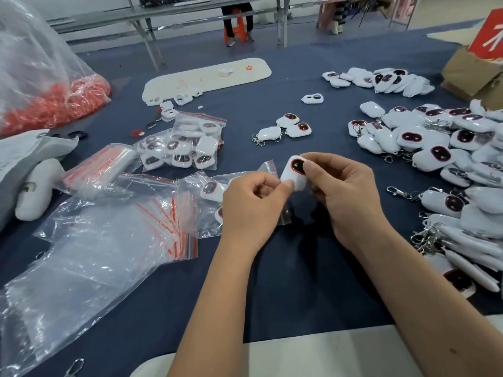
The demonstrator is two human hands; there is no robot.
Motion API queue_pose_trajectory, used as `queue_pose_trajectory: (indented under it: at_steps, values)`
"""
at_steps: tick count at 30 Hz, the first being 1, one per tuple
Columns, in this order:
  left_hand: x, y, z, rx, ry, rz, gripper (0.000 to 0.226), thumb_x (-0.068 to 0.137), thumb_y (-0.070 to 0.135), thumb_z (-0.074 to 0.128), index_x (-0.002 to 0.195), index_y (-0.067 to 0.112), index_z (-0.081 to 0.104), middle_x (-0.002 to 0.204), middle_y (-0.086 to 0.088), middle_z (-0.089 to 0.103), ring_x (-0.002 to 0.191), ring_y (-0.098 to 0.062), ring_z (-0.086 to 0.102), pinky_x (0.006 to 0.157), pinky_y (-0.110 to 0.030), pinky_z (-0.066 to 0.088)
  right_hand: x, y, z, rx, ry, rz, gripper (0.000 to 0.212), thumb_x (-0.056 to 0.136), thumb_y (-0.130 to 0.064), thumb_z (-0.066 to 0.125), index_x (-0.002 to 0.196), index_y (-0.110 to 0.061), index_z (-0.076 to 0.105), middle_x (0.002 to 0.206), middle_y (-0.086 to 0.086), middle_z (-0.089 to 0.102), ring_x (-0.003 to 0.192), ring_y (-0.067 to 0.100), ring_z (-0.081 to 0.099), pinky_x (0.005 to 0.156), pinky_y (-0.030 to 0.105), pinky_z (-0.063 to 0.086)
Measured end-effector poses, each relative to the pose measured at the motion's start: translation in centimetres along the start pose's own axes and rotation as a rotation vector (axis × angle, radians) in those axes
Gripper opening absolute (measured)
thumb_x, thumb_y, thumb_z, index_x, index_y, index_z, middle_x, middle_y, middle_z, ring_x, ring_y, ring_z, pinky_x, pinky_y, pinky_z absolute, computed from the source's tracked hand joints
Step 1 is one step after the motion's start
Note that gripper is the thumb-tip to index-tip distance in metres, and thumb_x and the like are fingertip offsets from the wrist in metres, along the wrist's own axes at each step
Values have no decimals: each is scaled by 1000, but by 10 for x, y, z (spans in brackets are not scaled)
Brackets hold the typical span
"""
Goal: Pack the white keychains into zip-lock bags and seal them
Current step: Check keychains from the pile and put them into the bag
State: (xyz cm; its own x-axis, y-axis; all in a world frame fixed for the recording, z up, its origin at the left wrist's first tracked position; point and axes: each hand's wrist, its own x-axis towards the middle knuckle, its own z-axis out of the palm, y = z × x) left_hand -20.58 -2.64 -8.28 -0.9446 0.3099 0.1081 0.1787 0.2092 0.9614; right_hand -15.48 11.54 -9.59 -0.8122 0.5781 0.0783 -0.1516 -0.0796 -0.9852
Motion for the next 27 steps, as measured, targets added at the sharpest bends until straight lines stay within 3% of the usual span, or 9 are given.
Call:
queue_pose_trajectory:
  at_steps: [3,5,7,10,13,15,17,22,27]
  values:
    - [0,1,1,-52,20,-32,22,93,32,71,78,15,74,70,-13,67,61,-16,58,65,-41,53,0,0,1,-25,-18,28,11,98,-16,73,102,-17,83,89,-2,81,75,12,70,77,35,58]
    - [1,1,0,-129,19,-81,16,96,25,69,85,15,75,72,-9,69,60,-14,62,59,-33,53,-1,0,3,-63,-54,20,11,99,-16,72,102,-16,82,94,2,82,88,21,78,87,40,61]
    - [1,1,0,-169,-3,-113,13,97,20,69,88,14,76,76,-10,73,59,-15,65,59,-31,54,-2,-1,5,-89,-85,11,11,99,-16,72,98,-15,83,86,0,81,76,16,76,72,31,61]
    - [0,3,0,-258,-32,-161,12,98,14,67,93,7,77,85,-15,77,64,-15,69,58,-28,56,-3,-4,3,-98,-92,19,16,98,-22,73,87,-14,83,70,-2,73,51,5,53,48,18,44]
    - [-1,7,-1,-352,-45,-190,11,98,10,67,94,7,77,93,-21,76,72,-18,70,57,-23,55,-4,-4,4,-88,-93,-8,16,98,-25,73,88,-17,82,77,3,76,58,11,60,51,23,48]
    - [-1,8,-2,-391,-41,-196,11,98,10,67,94,11,77,99,-26,74,76,-21,70,58,-25,55,-5,-4,6,-72,-96,-34,14,99,-25,72,92,-20,82,87,4,80,74,29,72,65,36,58]
    - [-1,9,-3,-423,-46,-199,11,98,10,67,98,12,77,99,-26,73,80,-23,70,59,-25,56,-6,-3,7,-53,-103,-48,12,100,-24,71,95,-21,82,93,4,81,90,34,76,78,45,62]
    - [-1,8,-4,-467,-62,-190,11,97,10,67,98,14,78,91,-10,76,79,-19,72,58,-23,56,-7,-3,6,-3,-136,-64,13,101,-24,70,99,-21,82,97,2,81,87,19,78,73,33,61]
    - [0,7,0,-516,65,-121,8,97,7,68,98,7,76,91,-17,77,81,-22,76,66,-27,60,-7,-1,6,-50,-156,-68,12,98,-30,72,103,-22,79,88,4,77,60,13,60,49,23,46]
